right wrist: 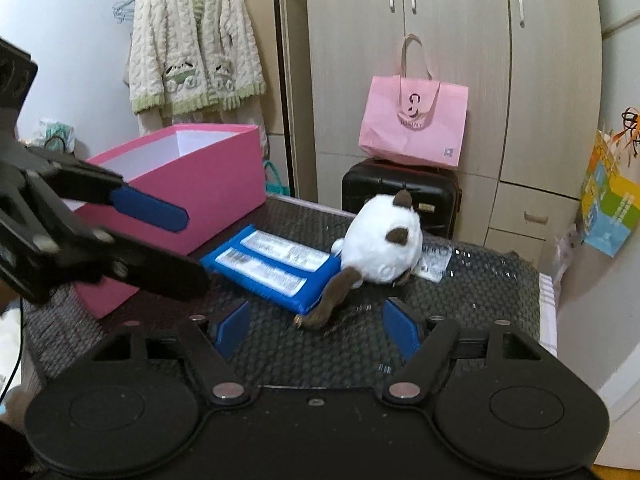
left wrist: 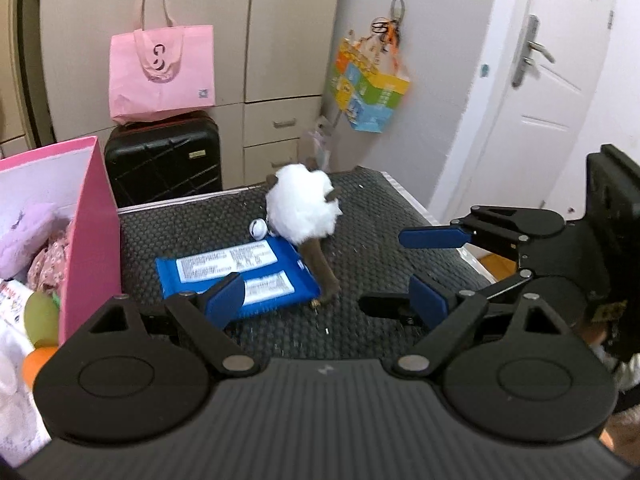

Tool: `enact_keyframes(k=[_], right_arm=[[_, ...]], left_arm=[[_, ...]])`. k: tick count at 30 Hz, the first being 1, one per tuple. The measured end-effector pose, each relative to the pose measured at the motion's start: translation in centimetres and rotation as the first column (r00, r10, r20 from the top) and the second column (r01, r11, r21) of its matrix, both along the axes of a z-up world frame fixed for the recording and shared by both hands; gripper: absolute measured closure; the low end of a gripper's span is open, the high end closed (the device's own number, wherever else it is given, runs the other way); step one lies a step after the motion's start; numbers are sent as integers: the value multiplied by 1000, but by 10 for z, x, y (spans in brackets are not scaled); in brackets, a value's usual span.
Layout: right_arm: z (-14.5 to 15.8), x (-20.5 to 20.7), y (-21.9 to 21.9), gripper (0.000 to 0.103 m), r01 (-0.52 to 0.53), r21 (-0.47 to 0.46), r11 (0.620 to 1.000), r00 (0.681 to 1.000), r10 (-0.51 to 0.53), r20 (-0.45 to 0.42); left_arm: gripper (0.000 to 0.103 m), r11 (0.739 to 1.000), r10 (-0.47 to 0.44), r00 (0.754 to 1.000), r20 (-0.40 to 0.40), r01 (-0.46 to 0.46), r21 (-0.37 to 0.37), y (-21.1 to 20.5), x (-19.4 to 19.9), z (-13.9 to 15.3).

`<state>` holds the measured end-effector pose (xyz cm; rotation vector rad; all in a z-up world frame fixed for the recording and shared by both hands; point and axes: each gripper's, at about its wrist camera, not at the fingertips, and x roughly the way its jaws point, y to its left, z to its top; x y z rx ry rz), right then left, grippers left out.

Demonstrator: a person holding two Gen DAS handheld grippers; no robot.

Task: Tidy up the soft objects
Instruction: 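Close both grippers on the white sheep plush from either side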

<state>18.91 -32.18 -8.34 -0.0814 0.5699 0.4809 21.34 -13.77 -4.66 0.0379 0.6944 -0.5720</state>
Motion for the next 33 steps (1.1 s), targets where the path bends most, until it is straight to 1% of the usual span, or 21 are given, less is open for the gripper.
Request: enact_keyframes(k=[3, 7, 10, 13, 16, 19, 21, 23, 25, 26, 28, 31, 33], right_arm=[[-1, 19, 1, 25, -4, -20, 1000, 1000, 4, -2], [-6, 48, -1, 25, -7, -18, 1000, 1000, 6, -13], [-13, 67, -3, 25, -9, -21, 1000, 1000, 9, -22], [-21, 82, -1, 25, -1, -27, 1000, 1000, 1, -23], [-29, 96, -1, 25, 25, -34, 999, 999, -26, -20], [-34, 105, -5, 25, 3, 8, 1000, 999, -3, -41], [-36, 109, -6, 25, -11, 22, 1000, 999, 12, -48], [-39, 112, -4, 24, -23, 13, 1000, 999, 24, -46], [-42, 115, -3, 21, -25, 4, 1000, 998, 25, -51], [-43, 117, -3, 20, -22, 7, 1000, 998, 22, -59], [-45, 121, -3, 21, -14, 18, 1000, 997, 15, -79], [-48, 122, -6, 25, -9, 44, 999, 996, 13, -89], [-48, 120, -7, 30, -9, 52, 999, 996, 13, -87]], left_arm=[[14, 999, 26, 1000, 18, -25, -24, -10, 15, -2], [15, 995, 90, 996, 21, -89, -43, -21, 36, -7], [16, 989, 118, 993, -9, -118, -84, -27, 52, -11], [16, 980, 135, 989, -63, -143, -136, -37, 70, -16], [17, 971, 164, 980, -112, -181, -154, -43, 85, -24], [17, 966, 183, 976, -122, -202, -164, -46, 96, -29], [20, 960, 209, 970, -122, -227, -166, -45, 103, -32], [22, 955, 225, 966, -128, -244, -166, -44, 109, -36], [25, 952, 227, 963, -143, -251, -176, -44, 114, -41], [28, 951, 226, 963, -149, -251, -178, -45, 116, -43], [30, 951, 222, 962, -157, -249, -184, -47, 118, -46], [36, 948, 201, 963, -181, -238, -211, -50, 119, -52], [38, 952, 196, 965, -171, -230, -205, -53, 117, -54]])
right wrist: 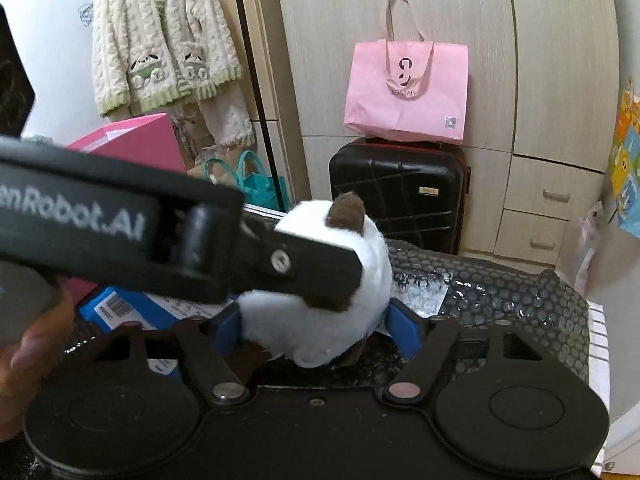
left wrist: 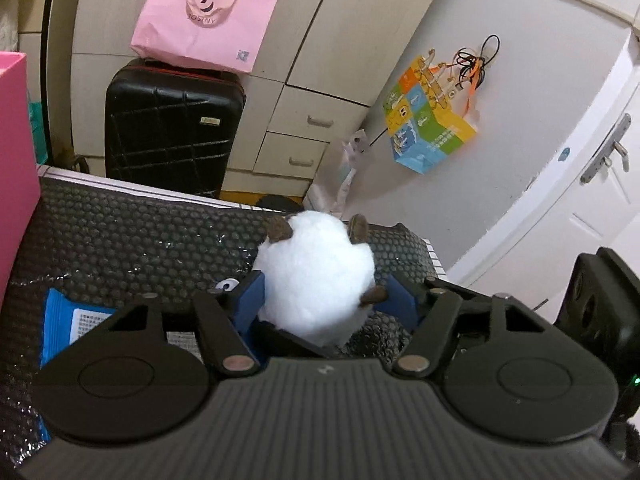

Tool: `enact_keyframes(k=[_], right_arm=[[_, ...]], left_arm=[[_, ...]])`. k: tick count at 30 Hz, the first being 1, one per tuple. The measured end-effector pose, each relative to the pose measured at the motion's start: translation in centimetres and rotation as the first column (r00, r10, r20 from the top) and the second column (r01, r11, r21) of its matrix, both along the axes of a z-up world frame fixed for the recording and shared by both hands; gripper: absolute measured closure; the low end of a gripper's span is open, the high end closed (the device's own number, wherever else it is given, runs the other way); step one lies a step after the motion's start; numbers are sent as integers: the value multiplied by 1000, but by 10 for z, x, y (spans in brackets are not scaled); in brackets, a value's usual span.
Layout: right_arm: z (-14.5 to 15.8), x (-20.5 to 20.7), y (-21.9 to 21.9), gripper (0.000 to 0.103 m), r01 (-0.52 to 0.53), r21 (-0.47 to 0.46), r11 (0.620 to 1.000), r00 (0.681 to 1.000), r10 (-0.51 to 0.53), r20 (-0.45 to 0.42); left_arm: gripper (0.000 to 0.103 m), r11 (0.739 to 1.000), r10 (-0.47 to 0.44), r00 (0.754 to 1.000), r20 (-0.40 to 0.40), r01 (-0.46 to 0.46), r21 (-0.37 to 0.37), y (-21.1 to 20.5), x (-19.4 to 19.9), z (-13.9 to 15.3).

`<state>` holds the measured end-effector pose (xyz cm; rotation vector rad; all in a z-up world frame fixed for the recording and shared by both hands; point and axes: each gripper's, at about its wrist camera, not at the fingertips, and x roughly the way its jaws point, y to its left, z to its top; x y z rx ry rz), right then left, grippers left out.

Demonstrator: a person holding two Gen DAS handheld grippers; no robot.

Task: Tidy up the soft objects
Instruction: 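Close both grippers on the white sheep plush from either side, then lift and carry the sheep plush with both grippers over the pink box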

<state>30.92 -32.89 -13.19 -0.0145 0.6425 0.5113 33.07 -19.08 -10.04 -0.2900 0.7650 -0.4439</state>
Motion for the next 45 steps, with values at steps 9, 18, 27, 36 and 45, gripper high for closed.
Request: enact_keyframes(k=[9, 18, 27, 36, 45], right_arm=[[5, -10, 2, 32, 3, -27, 1000, 1000, -2, 25], [19, -30, -7, 32, 17, -30, 999, 1000, -17, 18], [41, -63, -9, 32, 47, -30, 998, 999, -46, 29], [53, -99, -4, 32, 82, -36, 996, 996, -83, -29], [72, -134, 9, 32, 84, -67, 994, 993, -89, -72]], left_arm=[[43, 999, -32, 999, 21, 31, 41, -4, -9, 3], [44, 997, -80, 997, 18, 80, 23, -4, -27, 15], [44, 988, -151, 988, 40, 150, 30, -1, -58, 36], [46, 971, -235, 972, 2, 235, 49, 2, -88, 49], [46, 945, -323, 946, -20, 324, 55, 16, -121, 63]])
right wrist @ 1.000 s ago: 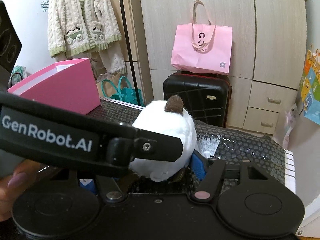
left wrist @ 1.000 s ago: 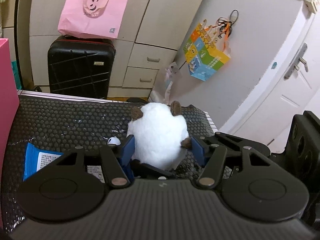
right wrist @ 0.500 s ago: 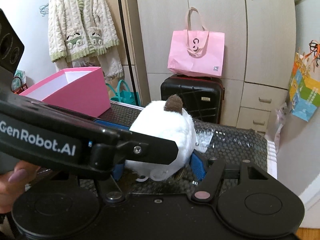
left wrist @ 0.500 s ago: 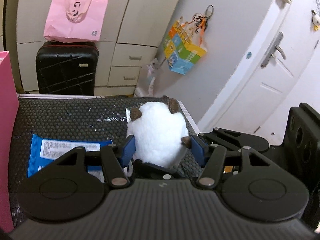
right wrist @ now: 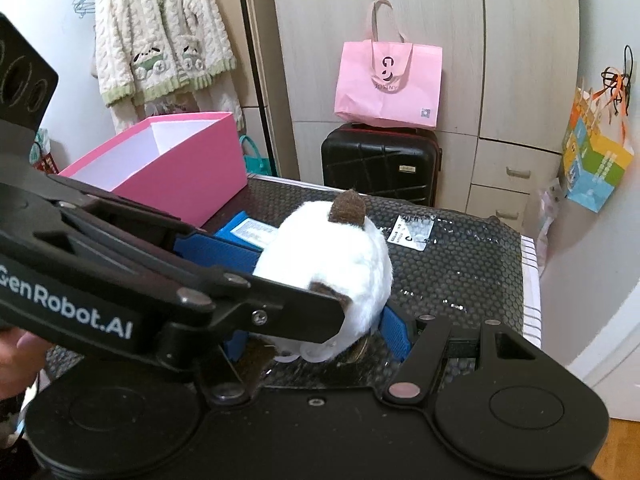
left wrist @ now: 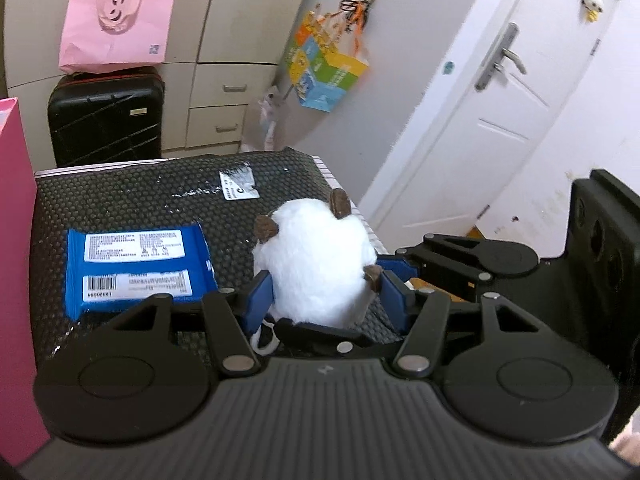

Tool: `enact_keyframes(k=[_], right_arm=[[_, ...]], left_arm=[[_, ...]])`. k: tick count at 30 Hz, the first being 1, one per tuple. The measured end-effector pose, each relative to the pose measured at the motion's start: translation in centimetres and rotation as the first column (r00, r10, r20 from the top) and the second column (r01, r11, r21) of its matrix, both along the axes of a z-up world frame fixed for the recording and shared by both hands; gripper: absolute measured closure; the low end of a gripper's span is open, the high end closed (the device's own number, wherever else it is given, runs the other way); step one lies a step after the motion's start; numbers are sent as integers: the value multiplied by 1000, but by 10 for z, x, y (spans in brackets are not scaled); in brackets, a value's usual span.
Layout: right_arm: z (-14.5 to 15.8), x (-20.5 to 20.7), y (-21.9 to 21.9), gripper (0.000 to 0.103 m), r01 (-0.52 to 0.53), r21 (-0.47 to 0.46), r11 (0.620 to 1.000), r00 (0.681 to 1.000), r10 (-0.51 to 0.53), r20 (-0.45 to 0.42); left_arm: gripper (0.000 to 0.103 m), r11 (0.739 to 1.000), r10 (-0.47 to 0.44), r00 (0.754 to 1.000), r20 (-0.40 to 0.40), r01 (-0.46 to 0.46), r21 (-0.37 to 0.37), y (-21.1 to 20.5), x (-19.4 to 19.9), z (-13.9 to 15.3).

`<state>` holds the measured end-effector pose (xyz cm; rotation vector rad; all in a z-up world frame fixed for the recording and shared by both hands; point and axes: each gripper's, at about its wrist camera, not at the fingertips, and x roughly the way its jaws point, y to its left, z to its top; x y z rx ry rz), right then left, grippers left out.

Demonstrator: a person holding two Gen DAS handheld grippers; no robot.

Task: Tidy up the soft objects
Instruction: 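Lift and carry the sheep plush with both grippers over the pink box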

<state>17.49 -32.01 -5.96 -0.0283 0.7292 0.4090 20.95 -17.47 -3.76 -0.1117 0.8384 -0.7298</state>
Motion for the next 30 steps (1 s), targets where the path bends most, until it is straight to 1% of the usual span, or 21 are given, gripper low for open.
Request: enact_keyframes(k=[3, 6, 11, 15, 17, 20, 22, 30], right_arm=[[9, -11, 4, 32, 10, 18, 1000, 1000, -9, -29], [15, -26, 12, 32, 12, -1, 1000, 1000, -12, -18], [28, -43, 25, 32, -9, -20, 1000, 1000, 9, -7], [38, -54, 35, 32, -43, -11, 999, 999, 43, -32], [43, -58, 42, 32, -66, -14, 998, 997, 65, -50], [53, -66, 52, 32, -97, -29, 995, 994, 96, -60], [59, -70, 60, 32, -124, -31, 992, 990, 121, -71], [80, -82, 108, 32, -214, -43, 976, 974, 210, -88]], left_arm=[[46, 999, -36, 999, 1, 36, -1, 7, -11, 7], [46, 997, -72, 997, 1, 72, -3, 16, -20, 14], [46, 995, -97, 995, 9, 97, 1, 29, -35, 26], [47, 994, -110, 994, -13, 110, -13, 48, -47, 33], [51, 994, -108, 994, -30, 108, -22, 58, -52, 35], [55, 994, -97, 994, -56, 94, -47, 75, -58, 39], [55, 995, -89, 993, -75, 85, -59, 86, -63, 42], [55, 997, -40, 995, -92, 35, -64, 137, -84, 61]])
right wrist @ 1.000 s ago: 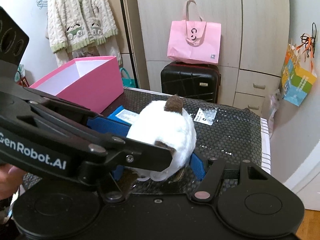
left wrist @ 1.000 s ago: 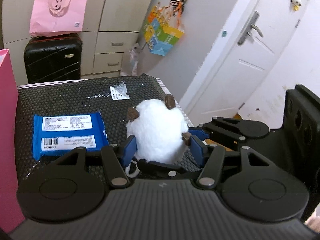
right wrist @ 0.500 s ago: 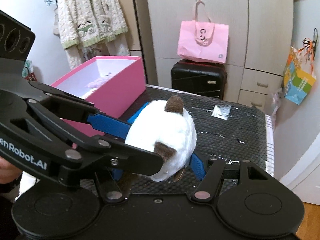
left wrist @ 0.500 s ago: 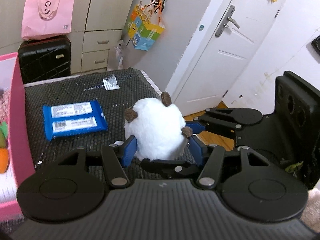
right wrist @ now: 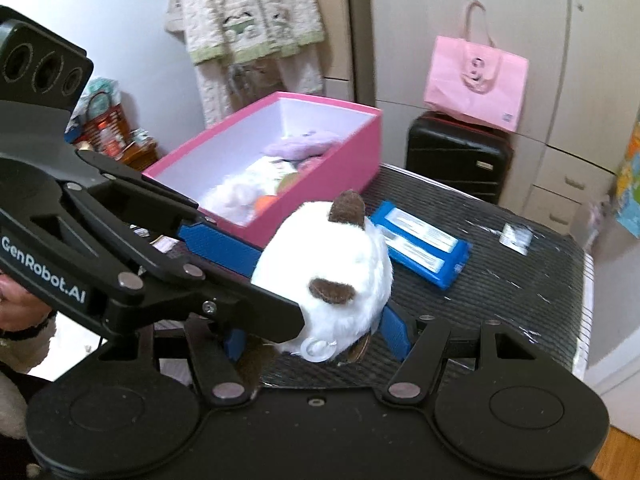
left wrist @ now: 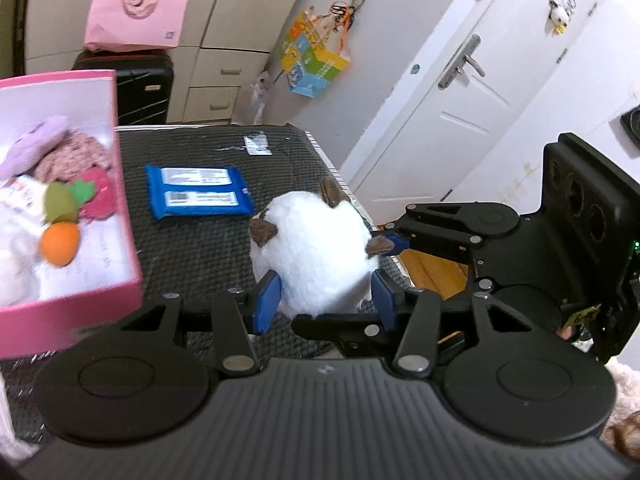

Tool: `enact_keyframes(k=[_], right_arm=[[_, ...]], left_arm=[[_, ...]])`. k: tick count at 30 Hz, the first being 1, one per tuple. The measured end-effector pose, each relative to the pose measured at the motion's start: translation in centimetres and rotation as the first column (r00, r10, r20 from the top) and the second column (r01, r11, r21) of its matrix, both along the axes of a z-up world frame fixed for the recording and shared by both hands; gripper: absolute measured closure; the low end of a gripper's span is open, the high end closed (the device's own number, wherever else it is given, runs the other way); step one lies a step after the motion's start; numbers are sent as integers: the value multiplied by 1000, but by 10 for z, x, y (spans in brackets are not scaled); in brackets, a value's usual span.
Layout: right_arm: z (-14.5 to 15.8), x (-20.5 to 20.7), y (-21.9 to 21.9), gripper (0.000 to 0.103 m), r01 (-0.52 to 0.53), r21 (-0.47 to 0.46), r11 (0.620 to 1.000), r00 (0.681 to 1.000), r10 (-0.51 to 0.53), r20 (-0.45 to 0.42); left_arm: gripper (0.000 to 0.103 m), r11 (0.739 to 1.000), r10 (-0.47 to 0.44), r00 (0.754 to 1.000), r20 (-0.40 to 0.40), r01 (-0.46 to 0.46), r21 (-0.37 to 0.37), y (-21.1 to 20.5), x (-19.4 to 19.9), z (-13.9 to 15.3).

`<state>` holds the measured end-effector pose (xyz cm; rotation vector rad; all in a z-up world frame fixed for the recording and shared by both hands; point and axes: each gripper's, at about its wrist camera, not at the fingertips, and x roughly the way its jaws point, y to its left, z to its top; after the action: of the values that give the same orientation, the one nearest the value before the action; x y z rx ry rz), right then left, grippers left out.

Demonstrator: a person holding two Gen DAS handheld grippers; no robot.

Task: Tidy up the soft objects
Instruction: 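Lift and carry the sheep plush with both grippers over the pink box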

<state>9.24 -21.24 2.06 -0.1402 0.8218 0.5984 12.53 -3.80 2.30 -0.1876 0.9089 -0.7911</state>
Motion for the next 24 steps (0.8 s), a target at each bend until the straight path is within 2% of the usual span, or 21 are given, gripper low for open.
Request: enact_keyframes(k=[6, 14, 17, 24], right_arm=[[18, -7, 38, 32, -67, 8, 998, 998, 67, -1], [42, 12, 83, 32, -111, 56, 992, 993, 109, 39], [43, 29, 94, 32, -115, 91, 989, 993, 112, 43], [31, 74, 115, 32, -131, 119, 984, 990, 123, 68]], left_arm=[[55, 999, 49, 999, -9, -49, 20, 39, -13, 22], [54, 989, 150, 986, 75, -150, 3, 83, -9, 46], [54, 981, 192, 976, 100, -191, -19, 97, 2, 47], [54, 963, 266, 959, 97, -260, -64, 122, 43, 34]])
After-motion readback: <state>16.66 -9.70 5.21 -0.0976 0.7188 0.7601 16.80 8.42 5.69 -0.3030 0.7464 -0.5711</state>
